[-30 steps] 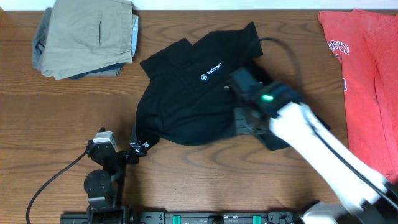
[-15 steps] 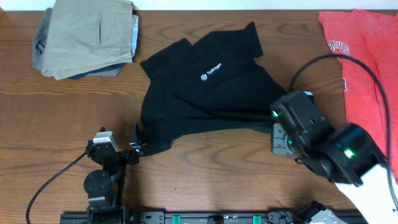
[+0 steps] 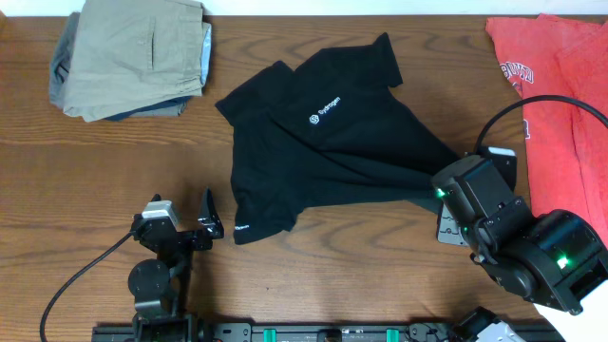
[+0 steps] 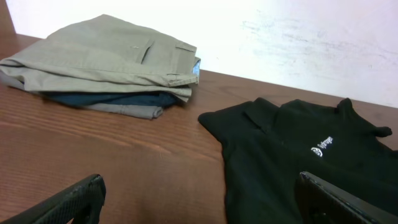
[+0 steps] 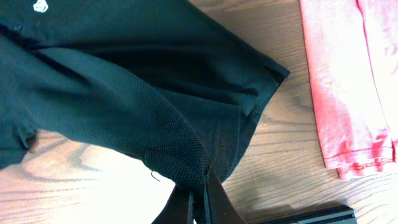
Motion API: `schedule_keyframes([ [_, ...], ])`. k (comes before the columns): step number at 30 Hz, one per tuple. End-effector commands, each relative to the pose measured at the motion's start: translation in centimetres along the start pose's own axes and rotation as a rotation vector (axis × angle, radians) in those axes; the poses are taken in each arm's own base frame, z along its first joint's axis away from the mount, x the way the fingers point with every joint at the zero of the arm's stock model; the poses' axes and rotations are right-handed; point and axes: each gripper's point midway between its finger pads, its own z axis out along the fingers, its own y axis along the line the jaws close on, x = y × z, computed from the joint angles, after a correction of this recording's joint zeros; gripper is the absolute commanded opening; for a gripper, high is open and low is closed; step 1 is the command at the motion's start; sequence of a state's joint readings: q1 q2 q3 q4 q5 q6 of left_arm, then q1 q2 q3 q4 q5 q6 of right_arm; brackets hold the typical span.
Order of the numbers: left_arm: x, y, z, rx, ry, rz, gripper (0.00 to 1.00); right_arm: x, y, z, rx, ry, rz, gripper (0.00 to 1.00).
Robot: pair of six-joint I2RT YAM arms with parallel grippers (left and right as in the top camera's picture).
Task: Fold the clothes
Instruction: 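Grasp the polo's left edge with the left gripper, right gripper holding right edge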
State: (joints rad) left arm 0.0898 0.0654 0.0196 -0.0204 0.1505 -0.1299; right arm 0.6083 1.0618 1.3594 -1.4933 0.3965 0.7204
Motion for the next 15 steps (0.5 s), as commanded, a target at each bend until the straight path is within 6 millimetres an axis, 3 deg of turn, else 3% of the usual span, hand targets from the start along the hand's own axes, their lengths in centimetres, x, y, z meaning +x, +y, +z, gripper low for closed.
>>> schedule_keyframes([
  [1,1.6,0.1,0.1,0.003,0.051,0.0,0.98,-0.8,-0.8,-0.3,0.034,-0.047,0.036,0.02],
  [5,1.7,-0.4,0.1,0.034,0.057,-0.048,0.98,-0.8,-0.6,-0.2,0.029,-0.041,0.035,0.02],
  [11,1.9,-2.6,-0.2,0.143,0.103,-0.391,0.98,-1.2,-0.1,0.0,0.021,-0.049,0.04,0.03],
  [15,1.5,-6.3,-1.1,0.357,0.158,-0.462,0.98,-1.3,0.1,0.2,0.022,-0.049,0.039,0.03],
])
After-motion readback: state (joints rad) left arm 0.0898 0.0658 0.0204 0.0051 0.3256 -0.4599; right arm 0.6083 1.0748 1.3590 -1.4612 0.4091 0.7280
